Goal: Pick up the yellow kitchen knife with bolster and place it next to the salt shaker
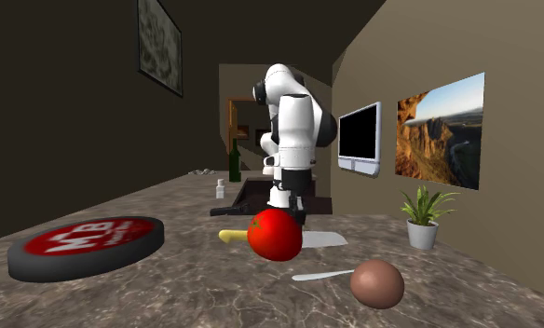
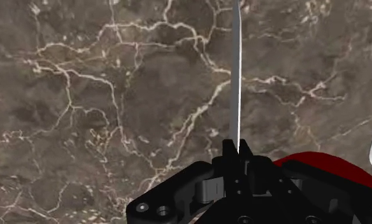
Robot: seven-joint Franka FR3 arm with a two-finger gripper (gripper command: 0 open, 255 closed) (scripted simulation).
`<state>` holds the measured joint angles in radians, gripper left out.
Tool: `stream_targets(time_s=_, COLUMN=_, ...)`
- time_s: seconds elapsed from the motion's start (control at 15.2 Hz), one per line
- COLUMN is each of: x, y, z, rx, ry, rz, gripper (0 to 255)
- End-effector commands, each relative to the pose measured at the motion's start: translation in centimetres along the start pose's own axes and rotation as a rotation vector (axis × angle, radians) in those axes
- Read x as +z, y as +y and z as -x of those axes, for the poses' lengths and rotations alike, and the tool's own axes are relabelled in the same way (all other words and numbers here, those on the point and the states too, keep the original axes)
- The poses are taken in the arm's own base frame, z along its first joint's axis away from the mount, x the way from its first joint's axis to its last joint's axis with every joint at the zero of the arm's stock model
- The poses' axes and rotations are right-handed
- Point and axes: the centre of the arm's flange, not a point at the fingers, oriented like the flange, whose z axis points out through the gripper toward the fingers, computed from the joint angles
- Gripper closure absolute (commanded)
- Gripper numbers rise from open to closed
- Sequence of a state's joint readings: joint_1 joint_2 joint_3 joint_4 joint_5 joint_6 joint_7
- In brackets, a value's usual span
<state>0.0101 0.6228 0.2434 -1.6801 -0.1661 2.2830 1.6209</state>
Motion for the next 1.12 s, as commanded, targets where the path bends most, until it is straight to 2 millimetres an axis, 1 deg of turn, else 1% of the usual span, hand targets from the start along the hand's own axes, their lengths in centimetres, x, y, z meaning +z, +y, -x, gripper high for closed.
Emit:
stream_targets(time_s=0.0, x=0.7, y=0.2, z=-0.5, rx=0.006, ry=0.001, rz=0.015, gripper=255)
stream_targets(time_s=0.07, x=0.7, y=0.7, z=-0.6, rx=0.007, ry=0.002, rz=0.015, gripper=255)
stream_targets(time_s=0.2, x=-0.3, y=0.7, z=-0.6, rx=0.007, ry=0.002, rz=0.015, gripper=255)
stream_targets(time_s=0.26, x=-0.3, y=0.5, z=-0.4, rx=0.003, ry=0.001, rz=0.007, gripper=255)
stream_targets(time_s=0.33, x=-0.3, y=0.5, z=-0.4, rx=0.003, ry=0.001, rz=0.007, gripper=0)
stream_targets(time_s=0.53, x=-2.5, y=-1.0, z=2.4, rx=0.294, ry=0.014, rz=-0.037, gripper=0)
stream_targets(time_s=0.59, x=-2.7, y=-1.1, z=2.6, rx=0.314, ry=0.015, rz=-0.04, gripper=0)
stream_targets(time_s=0.99, x=0.5, y=-1.2, z=2.5, rx=0.314, ry=0.015, rz=-0.04, gripper=0)
stream_targets(time_s=1.06, x=1.3, y=-1.2, z=2.5, rx=0.314, ry=0.015, rz=-0.04, gripper=0)
